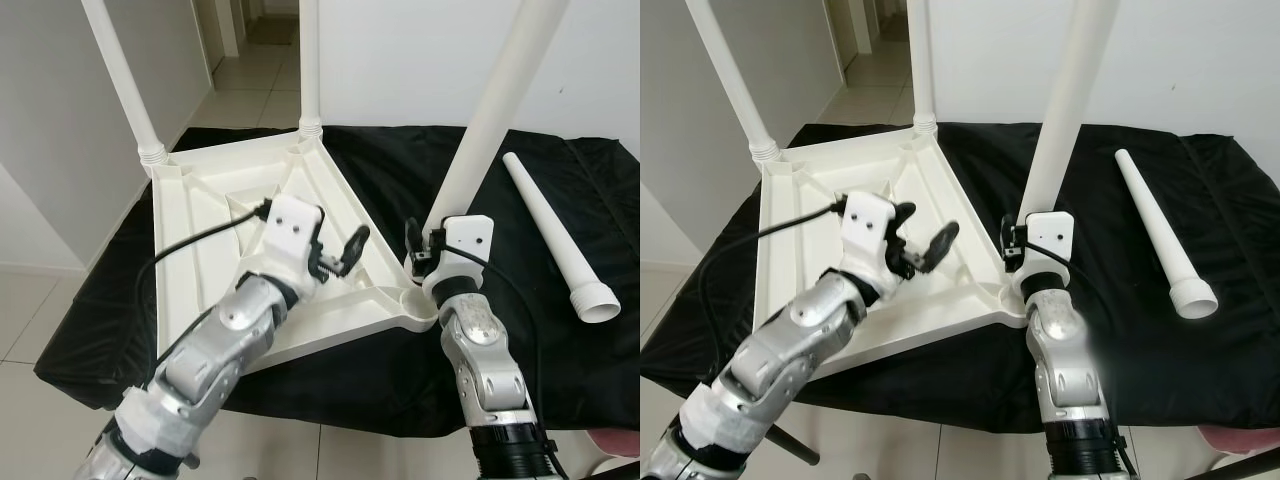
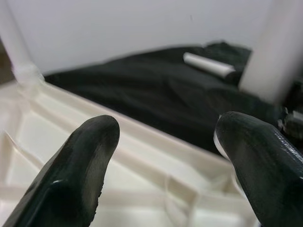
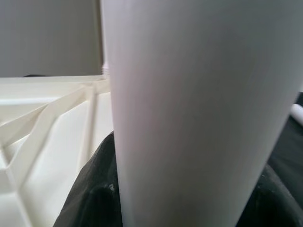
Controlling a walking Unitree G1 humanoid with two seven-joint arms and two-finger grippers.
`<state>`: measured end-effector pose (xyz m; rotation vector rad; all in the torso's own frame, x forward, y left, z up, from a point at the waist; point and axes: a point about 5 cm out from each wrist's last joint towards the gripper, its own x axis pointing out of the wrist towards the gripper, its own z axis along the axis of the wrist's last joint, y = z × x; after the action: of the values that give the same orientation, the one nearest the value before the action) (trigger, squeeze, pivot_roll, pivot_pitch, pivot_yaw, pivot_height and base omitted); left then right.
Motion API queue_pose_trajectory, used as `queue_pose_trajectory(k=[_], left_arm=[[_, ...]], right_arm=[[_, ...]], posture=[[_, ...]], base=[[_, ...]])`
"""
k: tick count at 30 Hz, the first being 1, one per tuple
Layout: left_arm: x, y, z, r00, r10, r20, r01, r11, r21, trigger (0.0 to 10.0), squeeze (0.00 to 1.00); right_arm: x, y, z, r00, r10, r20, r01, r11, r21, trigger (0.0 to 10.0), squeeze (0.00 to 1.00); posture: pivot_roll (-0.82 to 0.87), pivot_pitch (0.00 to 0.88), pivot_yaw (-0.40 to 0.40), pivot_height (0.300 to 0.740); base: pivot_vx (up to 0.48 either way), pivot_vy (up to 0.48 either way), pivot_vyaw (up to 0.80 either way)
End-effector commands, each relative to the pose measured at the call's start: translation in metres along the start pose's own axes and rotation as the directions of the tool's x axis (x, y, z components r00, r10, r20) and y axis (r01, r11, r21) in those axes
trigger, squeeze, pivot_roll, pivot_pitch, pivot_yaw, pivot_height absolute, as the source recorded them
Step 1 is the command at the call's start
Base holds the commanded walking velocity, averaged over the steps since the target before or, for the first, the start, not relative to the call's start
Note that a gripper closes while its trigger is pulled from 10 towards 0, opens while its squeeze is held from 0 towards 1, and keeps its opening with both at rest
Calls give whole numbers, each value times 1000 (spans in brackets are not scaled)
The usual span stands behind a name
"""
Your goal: Building children table
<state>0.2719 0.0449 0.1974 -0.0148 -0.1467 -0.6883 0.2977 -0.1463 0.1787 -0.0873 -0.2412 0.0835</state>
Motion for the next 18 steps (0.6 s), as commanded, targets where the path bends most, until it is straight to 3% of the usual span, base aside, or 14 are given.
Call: queue_pose_trajectory(k=[1,11,18], left_arm=[[-8,-24,-8,900,-435,-32,435,900,8,10000,0],[-21,-31,-20,879,-468,-90,467,884,-25,10000,0],[-24,-29,-24,883,-455,-111,457,889,-7,10000,0]], right_arm=[[-1,3,-2,1000,25,4,-25,1000,4,10000,0],[-5,10,-12,994,104,-21,-104,995,10,10000,0],[-4,3,-13,995,101,-21,-101,995,-4,10000,0]], posture=[[-90,44,78,740],[-51,46,56,740],[-39,54,60,740]], base=[[0,0,0],[0,0,0],[0,0,0]])
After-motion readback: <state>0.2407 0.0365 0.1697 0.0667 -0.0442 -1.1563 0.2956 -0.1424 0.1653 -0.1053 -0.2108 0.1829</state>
